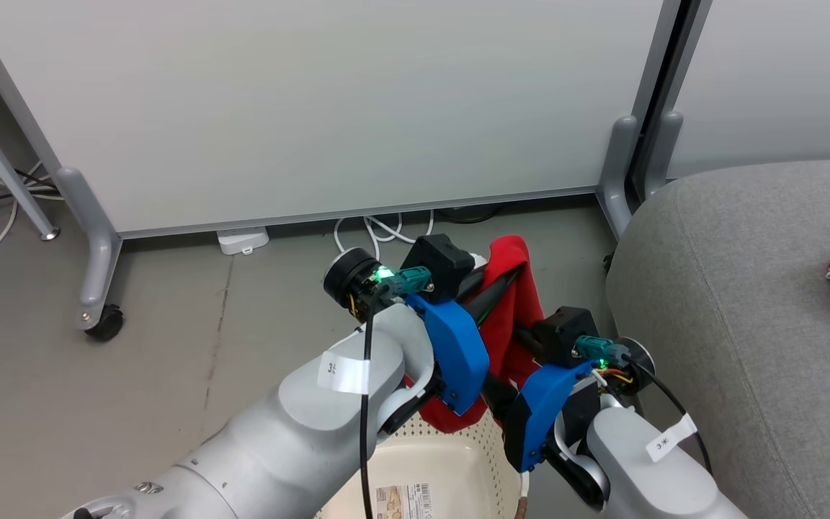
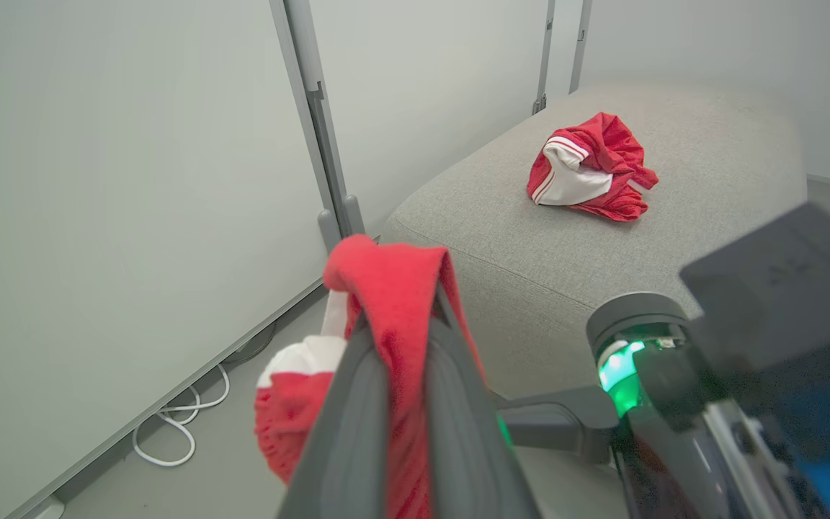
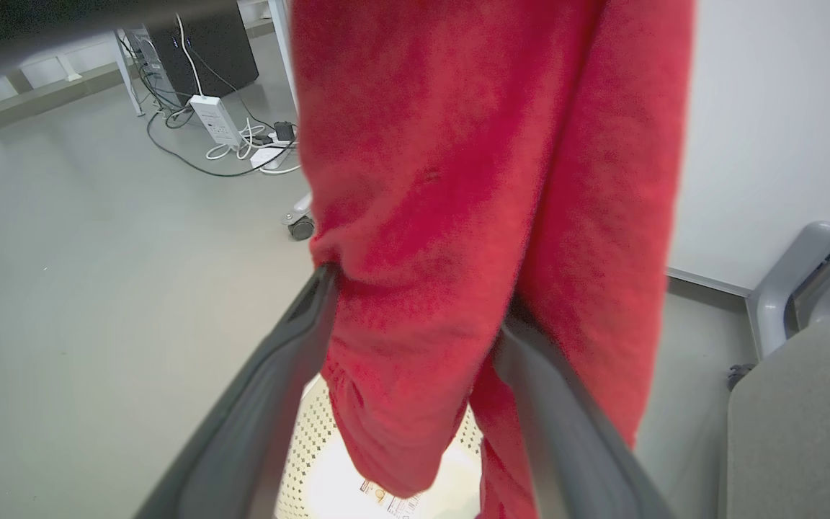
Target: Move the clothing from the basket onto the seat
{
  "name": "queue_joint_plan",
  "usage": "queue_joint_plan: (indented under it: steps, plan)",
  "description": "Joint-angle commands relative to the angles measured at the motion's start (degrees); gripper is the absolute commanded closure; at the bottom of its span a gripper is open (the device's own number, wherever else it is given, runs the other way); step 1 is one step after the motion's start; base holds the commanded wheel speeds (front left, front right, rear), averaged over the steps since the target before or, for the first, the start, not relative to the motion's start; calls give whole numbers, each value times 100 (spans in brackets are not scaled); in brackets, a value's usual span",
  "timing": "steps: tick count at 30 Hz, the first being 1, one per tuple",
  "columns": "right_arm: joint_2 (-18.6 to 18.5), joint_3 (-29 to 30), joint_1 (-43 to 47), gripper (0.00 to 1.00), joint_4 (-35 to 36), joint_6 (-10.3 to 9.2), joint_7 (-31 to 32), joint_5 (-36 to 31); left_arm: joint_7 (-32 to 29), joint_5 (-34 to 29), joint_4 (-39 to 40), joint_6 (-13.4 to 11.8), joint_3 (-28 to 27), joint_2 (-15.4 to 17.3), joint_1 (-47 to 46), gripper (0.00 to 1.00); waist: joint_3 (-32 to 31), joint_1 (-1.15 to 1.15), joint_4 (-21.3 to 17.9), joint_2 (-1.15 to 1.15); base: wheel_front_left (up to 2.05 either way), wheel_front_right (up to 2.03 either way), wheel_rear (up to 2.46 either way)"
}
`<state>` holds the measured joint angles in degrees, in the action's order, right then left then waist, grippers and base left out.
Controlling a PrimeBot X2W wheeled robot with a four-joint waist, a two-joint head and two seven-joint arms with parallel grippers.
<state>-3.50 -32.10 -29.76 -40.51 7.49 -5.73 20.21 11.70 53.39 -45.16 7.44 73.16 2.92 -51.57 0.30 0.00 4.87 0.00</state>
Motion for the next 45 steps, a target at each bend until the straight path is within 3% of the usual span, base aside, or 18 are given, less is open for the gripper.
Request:
queue_joint_plan:
  steps: [1, 14, 15, 16, 17, 43, 44, 45]
  plan:
    - [3, -58, -138, 0, -96, 1, -58, 68, -7, -14, 24, 3, 12, -4, 4, 100, -8, 0, -11, 0, 0, 0, 0]
    - [64, -646, -706, 0, -992, 1, -535, 738, -33, 5, 98, 3, 26, -4, 44, 100, -49, 0, -37, 0, 0, 0, 0]
    - [67, -741, -754, 70, -1042, 1, -566, 860, -39, 7, 107, 3, 27, -4, 44, 100, -45, 0, -35, 0, 0, 0, 0]
    - [67, -787, -776, 96, -1067, 1, -586, 916, -39, 5, 107, 3, 27, -4, 46, 100, -44, 0, -35, 0, 0, 0, 0]
    - [66, -830, -794, 100, -1087, 1, -603, 956, -42, 4, 105, 3, 28, -4, 49, 100, -44, 0, -35, 0, 0, 0, 0]
    - [67, -1462, -997, 100, -1534, 1, -911, 1624, 2, 91, -54, 3, 32, -4, 79, 100, -72, 0, -157, 0, 0, 0, 0]
    - [67, -1475, -1005, 100, -1543, 1, -915, 1629, 8, 94, -57, 3, 32, -4, 79, 84, -70, 0, -161, 0, 0, 0, 0]
    - [67, -1491, -1012, 100, -1555, 1, -915, 1648, 12, 96, -60, 3, 32, -4, 80, 47, -67, 0, -165, 0, 0, 0, 0]
